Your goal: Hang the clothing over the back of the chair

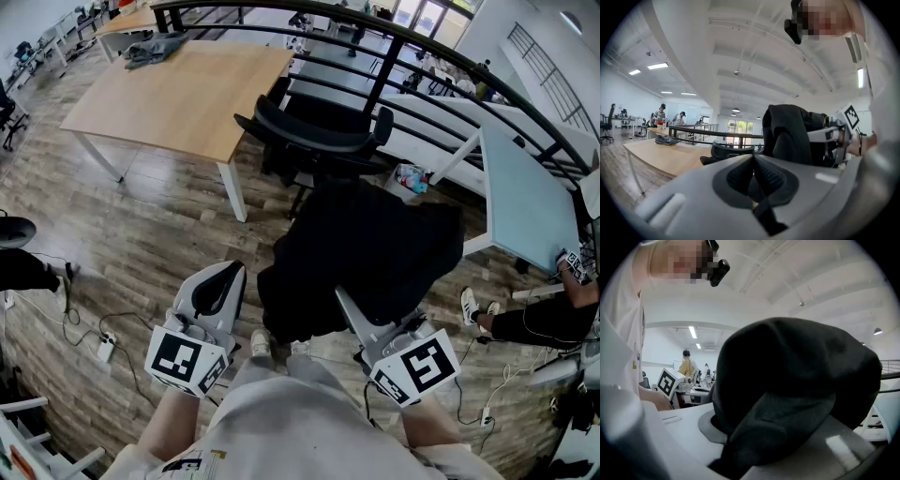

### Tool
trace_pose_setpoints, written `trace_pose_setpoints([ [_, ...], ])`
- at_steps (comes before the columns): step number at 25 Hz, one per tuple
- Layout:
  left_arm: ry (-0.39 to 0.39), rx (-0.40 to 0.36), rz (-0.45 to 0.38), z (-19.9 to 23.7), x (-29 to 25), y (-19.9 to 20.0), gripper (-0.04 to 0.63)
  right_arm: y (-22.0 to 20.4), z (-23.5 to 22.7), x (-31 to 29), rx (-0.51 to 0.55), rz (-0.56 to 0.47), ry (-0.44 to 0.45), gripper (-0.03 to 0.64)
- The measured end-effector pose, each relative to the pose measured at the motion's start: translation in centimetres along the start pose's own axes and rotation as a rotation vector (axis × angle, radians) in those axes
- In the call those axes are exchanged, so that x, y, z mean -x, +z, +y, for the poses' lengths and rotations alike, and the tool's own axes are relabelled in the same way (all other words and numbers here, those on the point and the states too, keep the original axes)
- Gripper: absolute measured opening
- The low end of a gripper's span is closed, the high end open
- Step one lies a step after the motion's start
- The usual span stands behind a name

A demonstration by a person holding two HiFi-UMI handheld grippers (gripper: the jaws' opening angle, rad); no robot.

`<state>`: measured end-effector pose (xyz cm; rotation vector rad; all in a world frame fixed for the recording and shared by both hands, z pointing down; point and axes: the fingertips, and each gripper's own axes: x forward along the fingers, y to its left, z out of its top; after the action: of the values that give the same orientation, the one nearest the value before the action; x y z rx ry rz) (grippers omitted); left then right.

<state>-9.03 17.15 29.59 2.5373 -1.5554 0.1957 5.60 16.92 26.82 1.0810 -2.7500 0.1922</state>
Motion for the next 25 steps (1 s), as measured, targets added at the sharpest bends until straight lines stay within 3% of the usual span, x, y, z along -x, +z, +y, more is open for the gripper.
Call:
trace_pose_setpoints([
  [6, 0.02, -0.015, -0.022, -0.6, -0.8, -0.6, 0.002, -1.1, -0.3, -0.5, 0.005, 0.004, -0.038, 0.129],
  [12, 0.125, -0.06, -0.047, -0.2, -0.9, 0.2, 0.002, -2.3, -0.2, -1.2, -0.012, 0.019, -0.15, 0.13],
  [18, 0.126, -0.057, -0.038, -1.3, -1.3, -1.0, 0.002, -3.0, 0.6, -1.5, 0.019, 0.006, -0.209, 0.13],
  [25, 0.158, -0.098, -0.084, -1.6, -0.8, -0.6, 0.002, -2.6, 0.0, -1.1, 0.018, -0.029, -0.25, 0.13],
])
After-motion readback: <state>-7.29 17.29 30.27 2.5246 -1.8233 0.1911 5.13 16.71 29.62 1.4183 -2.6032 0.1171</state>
